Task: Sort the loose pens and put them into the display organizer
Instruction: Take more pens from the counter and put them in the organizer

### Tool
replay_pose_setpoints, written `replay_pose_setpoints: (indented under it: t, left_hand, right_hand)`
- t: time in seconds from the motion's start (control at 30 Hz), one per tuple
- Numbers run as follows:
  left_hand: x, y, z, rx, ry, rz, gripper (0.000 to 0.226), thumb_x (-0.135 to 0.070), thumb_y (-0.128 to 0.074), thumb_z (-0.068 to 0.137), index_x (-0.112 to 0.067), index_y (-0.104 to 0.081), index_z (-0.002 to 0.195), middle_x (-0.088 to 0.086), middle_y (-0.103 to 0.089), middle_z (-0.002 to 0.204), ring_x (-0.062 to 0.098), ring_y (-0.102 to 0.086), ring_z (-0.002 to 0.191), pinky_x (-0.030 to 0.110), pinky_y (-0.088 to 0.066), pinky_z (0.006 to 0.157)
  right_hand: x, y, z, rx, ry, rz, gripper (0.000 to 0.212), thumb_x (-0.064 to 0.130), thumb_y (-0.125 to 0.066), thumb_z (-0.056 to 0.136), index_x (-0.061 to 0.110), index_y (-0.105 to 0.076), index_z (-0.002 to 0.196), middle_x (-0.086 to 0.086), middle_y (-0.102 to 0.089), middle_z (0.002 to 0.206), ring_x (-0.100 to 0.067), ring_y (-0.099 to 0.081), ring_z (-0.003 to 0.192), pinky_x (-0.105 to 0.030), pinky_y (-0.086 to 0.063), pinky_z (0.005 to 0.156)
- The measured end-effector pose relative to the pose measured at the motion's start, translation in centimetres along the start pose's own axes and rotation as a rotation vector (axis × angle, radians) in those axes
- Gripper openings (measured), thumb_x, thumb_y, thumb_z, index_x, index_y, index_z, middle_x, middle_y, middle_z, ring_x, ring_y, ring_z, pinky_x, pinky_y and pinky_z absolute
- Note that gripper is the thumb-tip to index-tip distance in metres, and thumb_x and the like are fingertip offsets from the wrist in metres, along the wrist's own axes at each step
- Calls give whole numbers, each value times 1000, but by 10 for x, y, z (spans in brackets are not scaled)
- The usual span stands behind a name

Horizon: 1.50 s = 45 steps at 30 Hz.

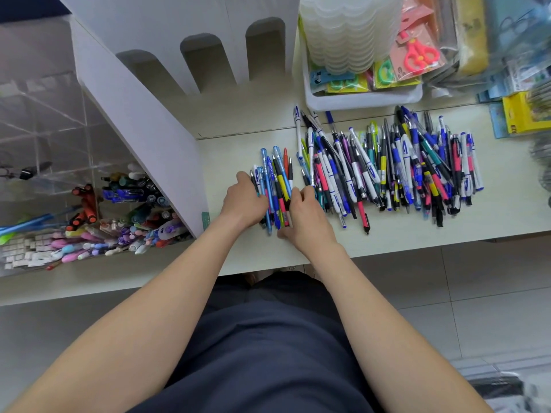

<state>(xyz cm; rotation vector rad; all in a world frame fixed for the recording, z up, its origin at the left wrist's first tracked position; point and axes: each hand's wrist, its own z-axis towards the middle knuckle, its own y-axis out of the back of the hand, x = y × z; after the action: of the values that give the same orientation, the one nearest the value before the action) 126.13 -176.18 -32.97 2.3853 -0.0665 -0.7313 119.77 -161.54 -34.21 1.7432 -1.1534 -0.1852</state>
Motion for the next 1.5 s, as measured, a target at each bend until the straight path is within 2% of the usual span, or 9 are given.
replay_pose_setpoints:
  t: [0.1, 0.33, 0.5, 0.63, 0.9, 1.0, 1.1, 1.33, 1.5]
  left_hand:
    - [-2, -2, -4, 61, 55, -35, 33, -14, -60, 96, -11, -39, 121, 13, -64, 100, 35, -70, 88, 55, -63, 78]
    - [-3, 1, -7, 102, 64, -74, 36, -18, -62, 94, -19, -38, 120, 15, -70, 101, 36, -72, 92, 56, -64, 80]
    - [-5, 8, -9, 10, 76, -67, 17, -18, -49, 93, -21, -62, 106, 5, -68, 108, 33, -66, 103, 43, -58, 91]
    - [-2, 13, -3, -11, 219, -107, 51, -37, -32, 76, -26, -72, 105, 14, -52, 135, 41, -56, 117, 50, -50, 107]
    - [10, 12, 4, -52, 373, -303, 65, -23, -36, 88, 4, -43, 146, 30, -42, 154, 34, -61, 114, 26, -28, 58]
    - [12, 12, -1, -79, 305, -368, 68, -26, -34, 72, 11, -51, 127, 36, -51, 130, 27, -52, 70, 24, -23, 53]
    - [8, 14, -9, -54, 324, -374, 11, -20, -36, 76, -9, -37, 79, 10, -37, 73, 22, -26, 60, 26, -20, 52]
    - [4, 12, -19, 26, 397, -553, 16, -10, -37, 90, -22, -34, 81, 2, -29, 78, 23, -26, 75, 32, -17, 60]
    - [-6, 17, -29, 155, 339, -732, 25, -45, -56, 97, -23, -50, 87, 2, -47, 85, 21, -47, 74, 32, -41, 62]
  right_hand:
    - [-8, -4, -4, 16, 57, 3, 112, 22, -102, 64, 4, -32, 150, -11, -39, 129, -22, -52, 89, -32, -51, 81]
    - [-26, -4, -2, -42, 88, 8, 64, 24, -86, 87, 10, -48, 136, -8, -49, 117, -21, -51, 96, -28, -42, 80]
    - [9, -9, 2, -166, -13, 191, 95, 52, -71, 82, -2, -34, 151, -13, -47, 128, -32, -47, 113, -42, -48, 96]
    - [46, -21, 20, -274, -185, -12, 125, 69, -72, 82, -13, -16, 158, -23, -43, 141, -35, -48, 121, -41, -49, 100]
    - [55, -50, 47, -426, -281, -147, 35, 17, -58, 93, 1, -57, 123, -10, -57, 106, -25, -57, 94, -30, -46, 65]
    - [53, -45, 54, -375, -276, -143, 25, 11, -47, 94, 5, -57, 117, -9, -59, 107, -25, -60, 96, -30, -48, 66]
    - [59, -40, 54, -238, -310, -107, 21, 15, -65, 89, 7, -61, 109, -8, -64, 99, -23, -64, 85, -29, -49, 59]
    - [40, -28, 54, -90, -245, -351, 41, 11, -68, 97, -1, -48, 131, -17, -63, 120, -32, -67, 103, -37, -50, 64]
    - [25, 8, 28, -5, -123, 130, 36, 27, -70, 92, 6, -50, 115, -12, -67, 104, -36, -68, 94, -36, -46, 66]
